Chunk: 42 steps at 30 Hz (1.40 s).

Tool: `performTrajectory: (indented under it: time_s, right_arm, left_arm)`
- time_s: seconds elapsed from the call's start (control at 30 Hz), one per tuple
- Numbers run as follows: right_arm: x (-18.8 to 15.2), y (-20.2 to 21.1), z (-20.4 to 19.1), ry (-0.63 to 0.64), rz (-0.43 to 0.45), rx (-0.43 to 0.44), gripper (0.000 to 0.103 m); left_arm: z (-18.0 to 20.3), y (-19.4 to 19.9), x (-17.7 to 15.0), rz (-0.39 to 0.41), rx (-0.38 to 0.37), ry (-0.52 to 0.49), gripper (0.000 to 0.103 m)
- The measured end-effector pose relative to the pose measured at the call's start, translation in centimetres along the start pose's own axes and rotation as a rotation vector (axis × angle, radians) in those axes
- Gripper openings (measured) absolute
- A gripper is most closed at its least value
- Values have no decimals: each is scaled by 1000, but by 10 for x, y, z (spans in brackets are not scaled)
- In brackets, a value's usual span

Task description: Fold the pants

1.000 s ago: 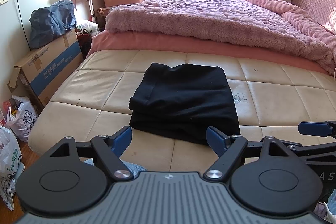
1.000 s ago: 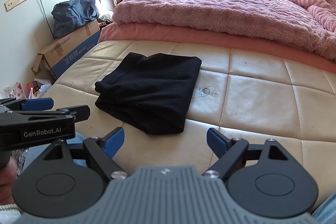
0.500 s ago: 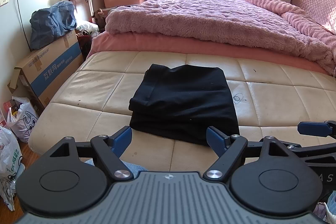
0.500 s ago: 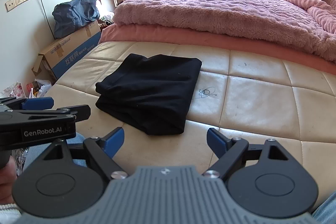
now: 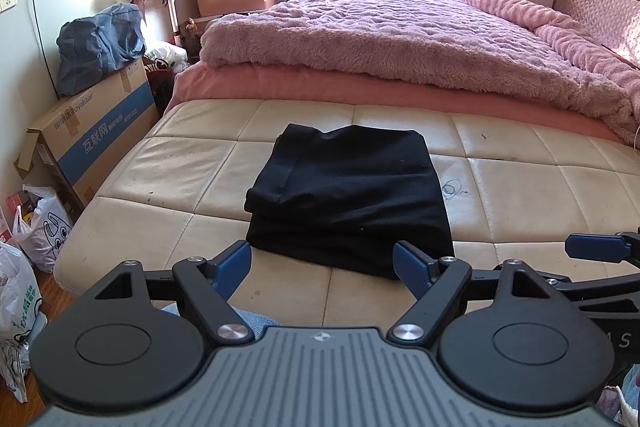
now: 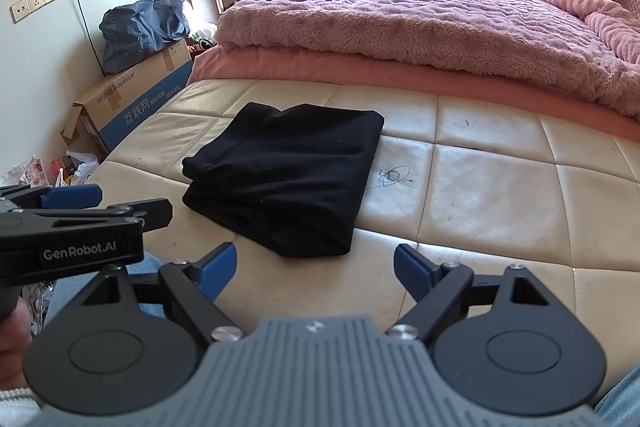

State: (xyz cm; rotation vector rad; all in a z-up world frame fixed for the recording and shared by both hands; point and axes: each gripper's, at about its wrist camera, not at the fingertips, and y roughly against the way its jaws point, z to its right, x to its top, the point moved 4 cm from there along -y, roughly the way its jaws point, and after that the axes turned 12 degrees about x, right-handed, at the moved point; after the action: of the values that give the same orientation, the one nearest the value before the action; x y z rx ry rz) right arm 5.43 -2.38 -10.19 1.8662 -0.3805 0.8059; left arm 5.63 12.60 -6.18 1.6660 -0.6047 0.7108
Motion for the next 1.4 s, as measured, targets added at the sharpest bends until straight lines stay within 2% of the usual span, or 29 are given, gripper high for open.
performTrajectory:
  time_s: [0.63,1.4]
  right_arm:
    - [-1,1,-1,0,3,-1,82]
    - [0,1,-2,2,7,1,82]
  left_arm:
    - [3,8,5,21,-5,-10,94]
    - [-3,4,4,14,-17,44,94]
